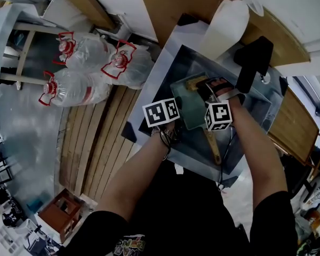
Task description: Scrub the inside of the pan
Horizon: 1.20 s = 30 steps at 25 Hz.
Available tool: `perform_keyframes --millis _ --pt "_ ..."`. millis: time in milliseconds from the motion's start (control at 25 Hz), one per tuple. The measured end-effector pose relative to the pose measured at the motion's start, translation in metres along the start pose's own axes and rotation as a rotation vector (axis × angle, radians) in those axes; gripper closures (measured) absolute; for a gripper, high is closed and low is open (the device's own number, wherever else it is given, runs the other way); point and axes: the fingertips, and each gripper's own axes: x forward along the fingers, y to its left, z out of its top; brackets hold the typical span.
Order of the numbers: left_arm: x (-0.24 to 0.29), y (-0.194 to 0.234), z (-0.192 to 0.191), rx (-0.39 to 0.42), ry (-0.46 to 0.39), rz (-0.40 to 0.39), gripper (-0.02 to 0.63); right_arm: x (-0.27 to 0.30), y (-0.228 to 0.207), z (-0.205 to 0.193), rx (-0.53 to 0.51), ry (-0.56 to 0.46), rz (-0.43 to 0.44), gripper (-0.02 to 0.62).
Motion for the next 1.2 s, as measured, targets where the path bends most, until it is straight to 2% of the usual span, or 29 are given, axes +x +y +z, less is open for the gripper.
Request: perform_keyframes --millis 480,1200 --pt "0.0 0.001 -0.001 -0.013 -0.007 0.001 0.535 -0.011 0.012 -0.003 0.026 -0.028 0.049 0.545" --pt "0.001 0.002 -0.001 0.008 -0.008 0.012 0.534 -0.057 0.079 -0.005 0.037 -0.015 0.172 0.545"
